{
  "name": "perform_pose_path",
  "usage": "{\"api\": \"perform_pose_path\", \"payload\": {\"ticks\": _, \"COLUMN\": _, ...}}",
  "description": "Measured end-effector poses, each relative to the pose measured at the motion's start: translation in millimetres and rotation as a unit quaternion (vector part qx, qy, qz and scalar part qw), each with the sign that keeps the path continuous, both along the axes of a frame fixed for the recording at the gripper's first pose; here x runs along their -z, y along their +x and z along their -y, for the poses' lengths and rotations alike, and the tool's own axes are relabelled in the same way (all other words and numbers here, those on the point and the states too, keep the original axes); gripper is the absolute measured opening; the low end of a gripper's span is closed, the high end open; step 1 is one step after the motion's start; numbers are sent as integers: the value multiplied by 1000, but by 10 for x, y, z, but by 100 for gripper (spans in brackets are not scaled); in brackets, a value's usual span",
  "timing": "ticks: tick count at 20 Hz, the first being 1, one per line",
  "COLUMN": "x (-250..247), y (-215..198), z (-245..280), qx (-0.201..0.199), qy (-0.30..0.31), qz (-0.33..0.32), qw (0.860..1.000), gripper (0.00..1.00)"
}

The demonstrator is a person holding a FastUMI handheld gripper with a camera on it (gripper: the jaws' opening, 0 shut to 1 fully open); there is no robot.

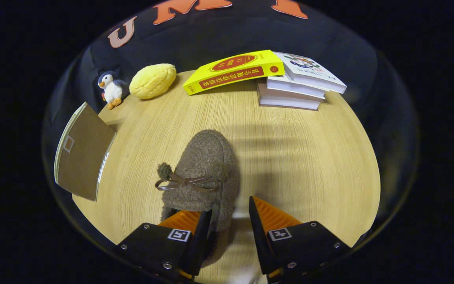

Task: Open the storage box then place both shoes into the box .Put the left shoe in first, then the right shoe, with the right side of both shoes facing outward in a uniform manner.

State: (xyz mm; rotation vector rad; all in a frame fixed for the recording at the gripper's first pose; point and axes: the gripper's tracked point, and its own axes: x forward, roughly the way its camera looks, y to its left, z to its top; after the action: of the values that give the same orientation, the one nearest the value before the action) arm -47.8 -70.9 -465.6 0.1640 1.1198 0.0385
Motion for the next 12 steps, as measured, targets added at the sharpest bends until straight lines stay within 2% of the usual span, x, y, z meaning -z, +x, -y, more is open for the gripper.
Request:
{"api": "perform_pose_path", "payload": {"ticks": 5, "x": 105, "y": 71, "z": -80, "qx": -3, "qy": 1, "qz": -1, "qw": 1000, "gripper": 30}}
{"api": "perform_pose_path", "payload": {"ticks": 8, "x": 104, "y": 60, "z": -45, "qx": 35, "qy": 14, "qz": -21, "qw": 999, "gripper": 11}}
{"api": "perform_pose_path", "payload": {"ticks": 10, "x": 53, "y": 52, "z": -86, "qx": 56, "qy": 35, "qz": -31, "qw": 997, "gripper": 4}}
{"api": "perform_pose_path", "payload": {"ticks": 12, "x": -114, "y": 81, "z": -169, "qx": 66, "qy": 46, "qz": -22, "qw": 997, "gripper": 3}}
